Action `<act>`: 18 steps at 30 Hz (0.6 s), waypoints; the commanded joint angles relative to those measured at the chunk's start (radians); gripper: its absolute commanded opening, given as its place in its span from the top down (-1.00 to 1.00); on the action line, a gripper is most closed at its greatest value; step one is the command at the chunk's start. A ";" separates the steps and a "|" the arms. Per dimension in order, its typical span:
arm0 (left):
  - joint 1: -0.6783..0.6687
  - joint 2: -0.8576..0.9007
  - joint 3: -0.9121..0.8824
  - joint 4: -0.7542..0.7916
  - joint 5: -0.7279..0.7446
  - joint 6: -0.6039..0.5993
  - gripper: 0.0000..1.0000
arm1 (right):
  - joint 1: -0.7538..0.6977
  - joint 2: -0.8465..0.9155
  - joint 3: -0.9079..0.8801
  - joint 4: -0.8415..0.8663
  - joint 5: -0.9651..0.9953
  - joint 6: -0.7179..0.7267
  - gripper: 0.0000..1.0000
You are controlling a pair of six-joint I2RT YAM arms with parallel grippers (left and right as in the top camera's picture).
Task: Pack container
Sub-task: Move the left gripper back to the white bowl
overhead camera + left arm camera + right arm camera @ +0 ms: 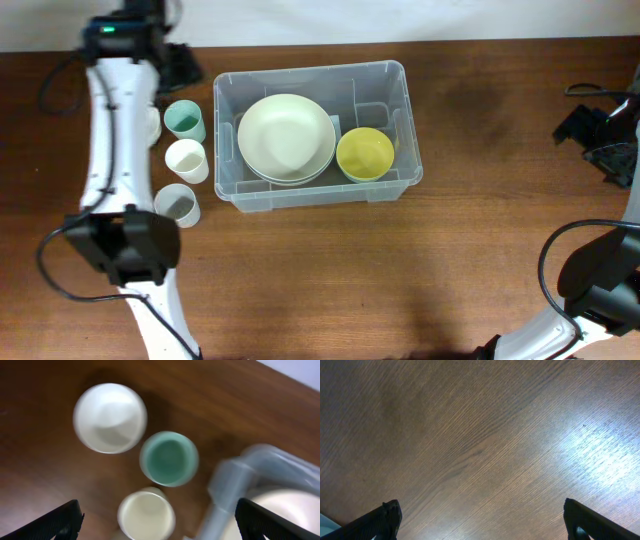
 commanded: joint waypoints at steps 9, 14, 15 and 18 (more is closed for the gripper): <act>0.181 0.080 0.005 -0.005 0.069 -0.110 -0.99 | -0.003 -0.013 -0.004 0.000 0.002 -0.007 -0.98; 0.209 0.172 0.004 -0.009 0.120 -0.129 -0.99 | -0.003 -0.013 -0.004 0.000 0.002 -0.007 -0.98; 0.214 0.189 0.004 -0.009 0.130 -0.134 -0.99 | -0.003 -0.013 -0.004 0.000 0.002 -0.007 -0.97; 0.226 0.230 0.004 -0.007 0.140 -0.153 -0.99 | -0.003 -0.013 -0.004 0.000 0.002 -0.007 -0.98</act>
